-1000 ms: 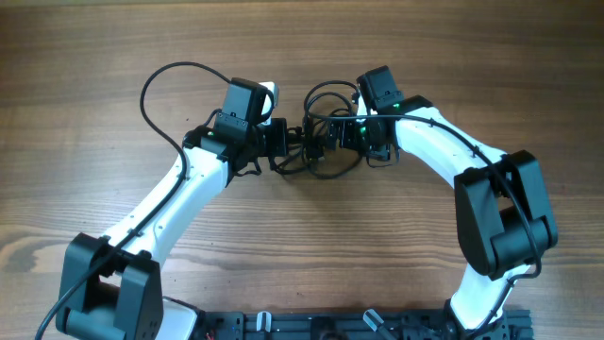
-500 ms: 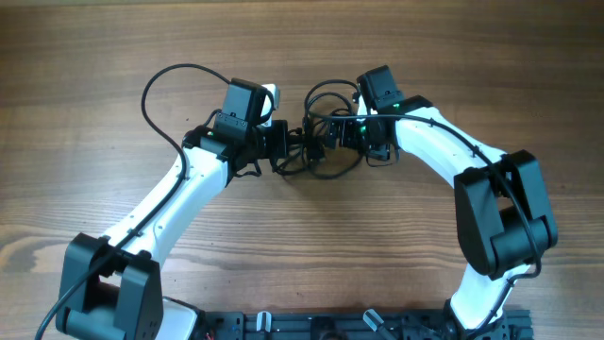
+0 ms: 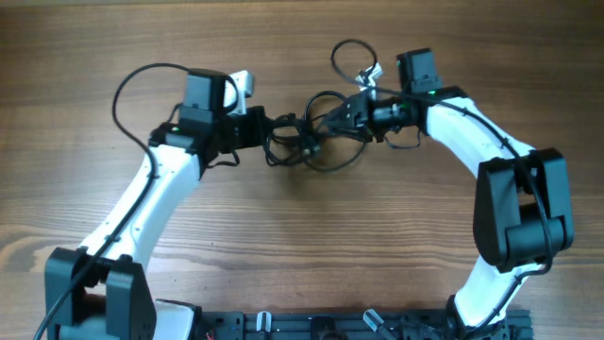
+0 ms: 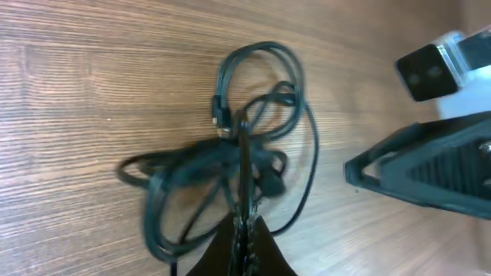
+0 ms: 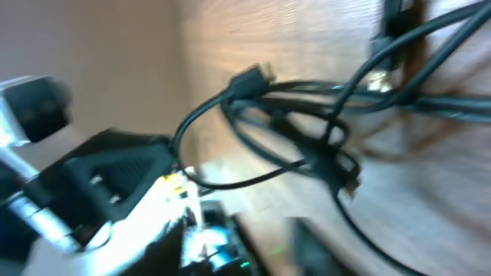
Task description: Untangle cables
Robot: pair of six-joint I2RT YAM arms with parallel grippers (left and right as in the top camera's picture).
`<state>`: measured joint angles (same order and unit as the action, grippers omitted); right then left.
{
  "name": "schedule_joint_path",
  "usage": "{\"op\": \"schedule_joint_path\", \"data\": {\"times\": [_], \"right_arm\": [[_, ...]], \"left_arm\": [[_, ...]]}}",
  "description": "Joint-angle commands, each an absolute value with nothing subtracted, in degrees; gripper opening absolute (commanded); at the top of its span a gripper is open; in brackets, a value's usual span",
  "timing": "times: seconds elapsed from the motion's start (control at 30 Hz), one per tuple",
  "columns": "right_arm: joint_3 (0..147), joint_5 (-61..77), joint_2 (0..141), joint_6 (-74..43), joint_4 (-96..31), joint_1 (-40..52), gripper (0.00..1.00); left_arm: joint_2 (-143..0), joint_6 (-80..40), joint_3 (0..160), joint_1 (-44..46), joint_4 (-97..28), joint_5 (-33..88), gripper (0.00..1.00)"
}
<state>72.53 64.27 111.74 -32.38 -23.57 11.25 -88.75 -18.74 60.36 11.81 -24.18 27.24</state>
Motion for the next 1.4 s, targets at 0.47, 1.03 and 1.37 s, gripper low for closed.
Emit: {"op": "schedule_joint_path", "data": {"times": [0.47,1.03,1.37], "right_arm": [[73.49,47.22,111.77,-49.76,-20.53,19.66,0.60],[73.36,25.89,112.20,-48.01,-27.73,20.14,0.17],[73.36,29.21,112.20,-38.92,-35.44,21.96,0.10]], "left_arm": [[-87.42,-15.25,60.53,10.48,-26.24,35.81,0.04],[-87.44,-15.44,60.53,10.74,-47.94,22.02,0.13],[-87.44,-16.49,60.53,10.74,-43.72,16.36,0.12]]}}
